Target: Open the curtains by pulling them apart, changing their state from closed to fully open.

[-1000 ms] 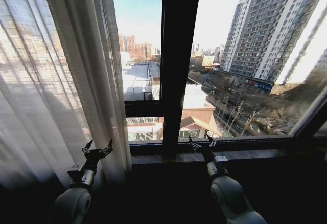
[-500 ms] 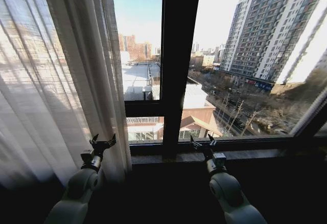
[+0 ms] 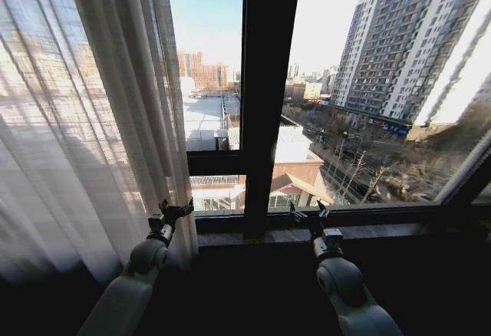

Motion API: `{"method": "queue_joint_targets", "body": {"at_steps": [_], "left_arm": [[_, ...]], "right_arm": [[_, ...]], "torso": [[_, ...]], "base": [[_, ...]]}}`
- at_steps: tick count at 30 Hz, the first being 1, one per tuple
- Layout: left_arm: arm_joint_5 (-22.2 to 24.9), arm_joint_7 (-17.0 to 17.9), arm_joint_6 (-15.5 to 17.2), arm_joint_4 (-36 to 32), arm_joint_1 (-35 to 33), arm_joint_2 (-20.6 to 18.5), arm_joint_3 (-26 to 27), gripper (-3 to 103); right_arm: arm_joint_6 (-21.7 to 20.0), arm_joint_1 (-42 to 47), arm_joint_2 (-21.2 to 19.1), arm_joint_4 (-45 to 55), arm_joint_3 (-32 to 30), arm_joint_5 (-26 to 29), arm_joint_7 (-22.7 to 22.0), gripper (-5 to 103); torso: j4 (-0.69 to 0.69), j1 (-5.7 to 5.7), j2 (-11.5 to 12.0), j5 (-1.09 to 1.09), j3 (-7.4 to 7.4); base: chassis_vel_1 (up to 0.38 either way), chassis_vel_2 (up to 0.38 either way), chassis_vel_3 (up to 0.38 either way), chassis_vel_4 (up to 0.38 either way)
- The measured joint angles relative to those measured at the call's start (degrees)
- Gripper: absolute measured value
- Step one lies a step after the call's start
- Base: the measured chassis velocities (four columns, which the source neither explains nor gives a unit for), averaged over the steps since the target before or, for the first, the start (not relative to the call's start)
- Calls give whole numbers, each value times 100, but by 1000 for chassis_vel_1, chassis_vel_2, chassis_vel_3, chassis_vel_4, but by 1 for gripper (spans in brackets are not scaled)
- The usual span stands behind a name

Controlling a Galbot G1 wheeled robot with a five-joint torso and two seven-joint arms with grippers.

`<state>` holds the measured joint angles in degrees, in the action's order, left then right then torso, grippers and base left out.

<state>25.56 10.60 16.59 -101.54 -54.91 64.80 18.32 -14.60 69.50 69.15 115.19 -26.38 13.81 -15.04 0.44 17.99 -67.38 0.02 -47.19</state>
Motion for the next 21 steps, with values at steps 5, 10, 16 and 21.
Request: {"method": "queue_joint_targets", "body": {"at_steps": [5,10,16,21], "left_arm": [[25,247,40,97,102,64,-91,98],[40,564,49,109,156,101,-120,78],[124,492,50,81,111,-5,-42,56],[163,302,49,26,20,-80,119,40]], "right_arm": [[17,29,-25,0,-106,12,-24,100],[33,32,-18,-20,-132,20,-36,100],[36,-15,13,-18,-82,21,-42,100],[36,-95,-9,-33,-79,32,-56,100]], "torso": [[0,0,0,0,0],[0,0,0,-1,0],[0,0,0,-1,0],[-1,-1,0,-1,0]], "base": [[0,0,0,0],[0,0,0,0],[0,0,0,0],[0,0,0,0]]}}
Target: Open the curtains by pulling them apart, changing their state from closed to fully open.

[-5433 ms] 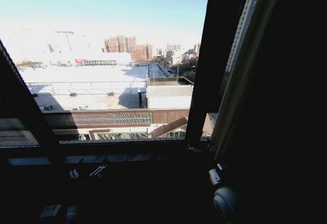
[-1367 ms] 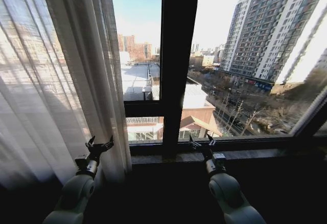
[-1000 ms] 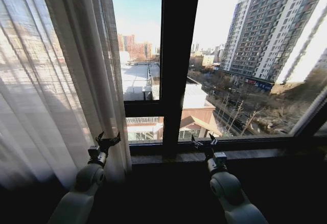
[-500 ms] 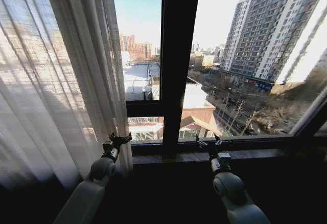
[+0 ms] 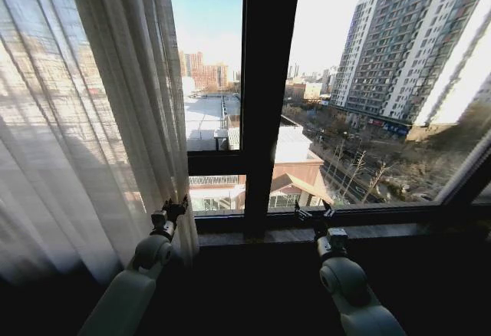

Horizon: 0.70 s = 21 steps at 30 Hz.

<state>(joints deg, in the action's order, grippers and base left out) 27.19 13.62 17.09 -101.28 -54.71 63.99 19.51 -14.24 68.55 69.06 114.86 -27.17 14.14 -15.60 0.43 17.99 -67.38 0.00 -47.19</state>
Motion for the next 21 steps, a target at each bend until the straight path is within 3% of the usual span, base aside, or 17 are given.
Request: {"method": "queue_joint_targets", "body": {"at_steps": [1,4,6,7,9,12,21], "left_arm": [[0,0,0,0,0,0,0,40],[32,-32,-4,-40,-48,-62,68,23],[41,-34,-5,-48,-51,-71,77,23],[57,-39,-7,-75,-65,-95,98,12],[62,-41,-7,-84,-71,-101,104,12],[70,-59,-8,-141,-128,-139,147,1],[85,-107,-9,-250,-211,-215,224,0]], "right_arm": [[0,0,0,0,0,0,0,100],[0,-27,-1,-3,36,4,-4,100],[0,-30,1,-3,49,4,-4,100],[0,-34,10,-2,88,0,-2,100],[0,-34,14,0,103,-7,2,100],[0,-27,21,32,155,-91,49,100],[3,39,26,87,215,-185,54,100]], "torso": [[0,0,0,0,0],[0,0,0,0,0],[0,0,-1,0,0],[1,0,0,0,0],[0,0,0,0,0],[0,0,0,0,0],[2,0,0,1,0]], "base": [[0,0,0,0],[0,0,0,0],[0,0,0,0],[0,0,0,0],[0,0,0,0],[0,0,0,0],[0,0,0,0]]}}
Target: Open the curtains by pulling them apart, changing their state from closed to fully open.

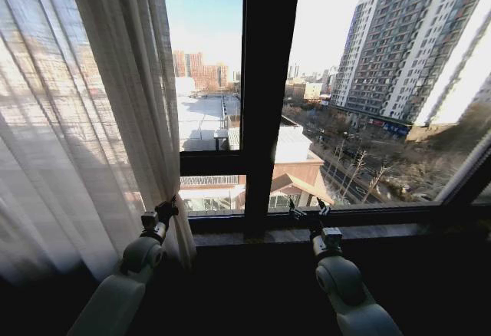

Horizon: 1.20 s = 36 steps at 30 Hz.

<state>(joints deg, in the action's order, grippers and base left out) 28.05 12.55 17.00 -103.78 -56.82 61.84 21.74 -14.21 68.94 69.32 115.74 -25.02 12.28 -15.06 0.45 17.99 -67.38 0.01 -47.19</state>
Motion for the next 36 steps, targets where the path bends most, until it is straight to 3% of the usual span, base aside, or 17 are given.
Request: {"method": "queue_joint_targets", "body": {"at_steps": [14,36], "left_arm": [[-1,-40,-9,-268,-312,-43,286,0],[36,-186,-48,-944,-1177,-76,1109,0]], "right_arm": [[9,112,2,103,40,-78,17,100],[26,178,6,324,210,-117,27,100]], "torso": [[-2,0,0,-1,0],[-2,0,0,-2,1]], "base": [[149,155,-145,-143],[329,340,-340,-335]]}}
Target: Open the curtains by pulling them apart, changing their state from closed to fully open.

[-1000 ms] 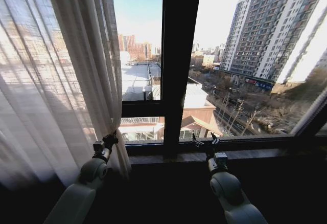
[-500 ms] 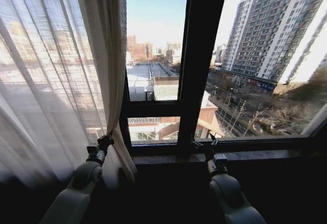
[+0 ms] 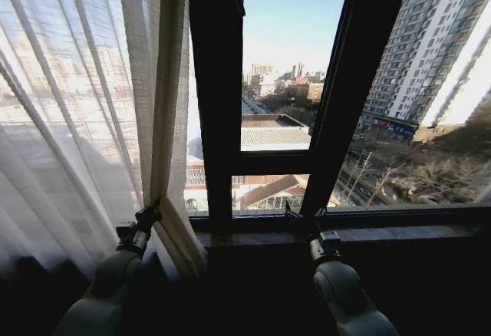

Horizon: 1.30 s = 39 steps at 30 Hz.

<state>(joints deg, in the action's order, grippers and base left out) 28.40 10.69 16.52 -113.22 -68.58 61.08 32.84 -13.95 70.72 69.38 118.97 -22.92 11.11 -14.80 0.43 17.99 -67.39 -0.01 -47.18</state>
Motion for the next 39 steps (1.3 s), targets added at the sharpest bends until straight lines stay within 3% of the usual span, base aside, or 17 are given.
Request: {"method": "queue_joint_targets", "body": {"at_steps": [25,29,39], "left_arm": [[-26,-92,-43,-321,-569,49,363,0],[-39,-92,-62,-361,-668,78,406,0],[-72,-99,-112,-452,-825,137,478,0]], "right_arm": [[-4,0,-22,-39,20,-7,8,100],[141,-2,-6,-124,24,1,137,100],[160,28,10,-61,39,14,266,100]], "torso": [[0,1,0,2,-1],[1,0,0,3,0],[1,1,1,0,0]], "base": [[354,359,-347,-355],[326,334,-330,-331],[127,113,-120,-136]]}}
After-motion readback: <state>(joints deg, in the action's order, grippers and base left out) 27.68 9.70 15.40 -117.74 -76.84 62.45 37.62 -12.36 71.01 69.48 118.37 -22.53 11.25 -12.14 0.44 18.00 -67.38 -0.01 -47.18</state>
